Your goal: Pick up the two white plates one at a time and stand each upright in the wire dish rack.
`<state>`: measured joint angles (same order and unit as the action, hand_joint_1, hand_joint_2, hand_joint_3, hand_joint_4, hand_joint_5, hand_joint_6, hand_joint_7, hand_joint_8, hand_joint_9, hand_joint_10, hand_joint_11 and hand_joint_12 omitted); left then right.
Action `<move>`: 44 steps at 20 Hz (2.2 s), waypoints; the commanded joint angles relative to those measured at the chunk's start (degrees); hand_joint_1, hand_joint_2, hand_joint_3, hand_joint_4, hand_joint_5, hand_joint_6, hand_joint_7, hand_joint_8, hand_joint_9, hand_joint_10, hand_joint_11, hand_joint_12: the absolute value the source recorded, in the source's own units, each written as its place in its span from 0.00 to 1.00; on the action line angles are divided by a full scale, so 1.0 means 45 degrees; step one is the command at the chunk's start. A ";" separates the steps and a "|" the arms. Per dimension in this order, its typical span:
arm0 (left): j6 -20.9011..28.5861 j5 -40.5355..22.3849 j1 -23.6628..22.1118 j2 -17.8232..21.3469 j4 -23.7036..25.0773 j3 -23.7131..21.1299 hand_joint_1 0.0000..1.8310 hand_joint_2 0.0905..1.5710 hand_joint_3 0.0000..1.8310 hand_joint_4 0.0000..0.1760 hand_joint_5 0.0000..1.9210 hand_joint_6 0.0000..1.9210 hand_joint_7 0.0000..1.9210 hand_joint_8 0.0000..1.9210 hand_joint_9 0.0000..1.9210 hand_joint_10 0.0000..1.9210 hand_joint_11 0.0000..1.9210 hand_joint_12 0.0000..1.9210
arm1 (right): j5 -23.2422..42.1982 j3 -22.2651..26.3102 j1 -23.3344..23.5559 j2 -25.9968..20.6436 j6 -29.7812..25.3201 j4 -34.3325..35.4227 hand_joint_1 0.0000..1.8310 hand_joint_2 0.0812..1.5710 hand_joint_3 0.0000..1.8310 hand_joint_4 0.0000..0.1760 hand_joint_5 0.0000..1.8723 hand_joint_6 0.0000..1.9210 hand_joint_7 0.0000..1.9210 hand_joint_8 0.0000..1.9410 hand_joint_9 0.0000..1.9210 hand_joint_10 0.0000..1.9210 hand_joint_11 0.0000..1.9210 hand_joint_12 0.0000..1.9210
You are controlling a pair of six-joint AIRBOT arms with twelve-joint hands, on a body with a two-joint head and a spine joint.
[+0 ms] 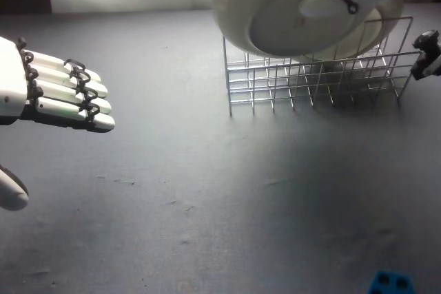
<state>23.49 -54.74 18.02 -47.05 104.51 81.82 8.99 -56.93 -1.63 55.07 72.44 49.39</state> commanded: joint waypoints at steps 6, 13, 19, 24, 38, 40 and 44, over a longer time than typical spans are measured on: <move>0.0017 -0.0085 -0.0212 0.0059 -0.0641 -0.0134 0.00 0.65 0.00 0.00 0.02 0.00 0.02 0.00 0.00 0.00 0.00 0.00 | 0.0506 -0.0500 0.0400 0.0126 -0.0126 -0.0090 0.76 0.65 0.00 0.00 0.54 0.44 0.58 0.40 0.55 0.53 0.42 0.65; 0.0017 -0.0087 -0.0236 0.0058 -0.0614 -0.0164 0.00 0.65 0.00 0.00 0.02 0.00 0.02 0.00 0.00 0.00 0.00 0.00 | 0.0356 -0.1261 0.0455 0.0566 -0.0093 -0.0106 0.76 0.66 0.00 0.00 0.52 0.48 0.56 0.43 0.55 0.53 0.41 0.65; 0.0017 -0.0088 -0.0261 0.0056 -0.0614 -0.0156 0.00 0.65 0.00 0.00 0.02 0.00 0.02 0.00 0.00 0.00 0.00 0.00 | 0.0353 -0.1628 0.0413 0.0802 -0.0083 -0.0106 0.76 0.66 0.00 0.00 0.53 0.47 0.57 0.42 0.55 0.51 0.42 0.62; 0.0017 -0.0089 -0.0280 0.0055 -0.0613 -0.0169 0.00 0.65 0.00 0.00 0.01 0.00 0.01 0.00 0.00 0.00 0.00 0.00 | 0.0378 -0.1783 0.0051 0.0961 -0.0047 -0.0302 0.76 0.66 0.00 0.00 0.53 0.47 0.57 0.41 0.56 0.50 0.41 0.62; 0.0017 -0.0089 -0.0302 0.0051 -0.0608 -0.0259 0.00 0.65 0.00 0.00 0.02 0.00 0.02 0.01 0.00 0.00 0.00 0.00 | 0.0847 -0.2450 -0.0741 0.1486 -0.0067 -0.0297 0.76 0.66 0.00 0.00 0.53 0.49 0.57 0.41 0.54 0.51 0.41 0.62; 0.0017 -0.0089 -0.0302 0.0050 -0.0540 -0.0258 0.00 0.65 0.00 0.00 0.02 0.00 0.02 0.00 0.00 0.00 0.00 0.00 | 0.0946 -0.2500 -0.0891 0.1548 -0.0070 -0.0296 0.76 0.66 0.00 0.00 0.53 0.49 0.58 0.41 0.54 0.51 0.41 0.62; 0.0017 -0.0088 -0.0302 0.0050 -0.0534 -0.0260 0.00 0.65 0.00 0.00 0.02 0.00 0.02 0.00 0.00 0.00 0.00 0.00 | 0.1200 -0.2529 -0.1167 0.1624 -0.0092 -0.0295 0.76 0.66 0.00 0.00 0.53 0.49 0.57 0.41 0.54 0.52 0.41 0.63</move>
<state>23.49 -54.76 17.37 -47.05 105.69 80.62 8.32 -68.18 -7.62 62.78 72.88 48.12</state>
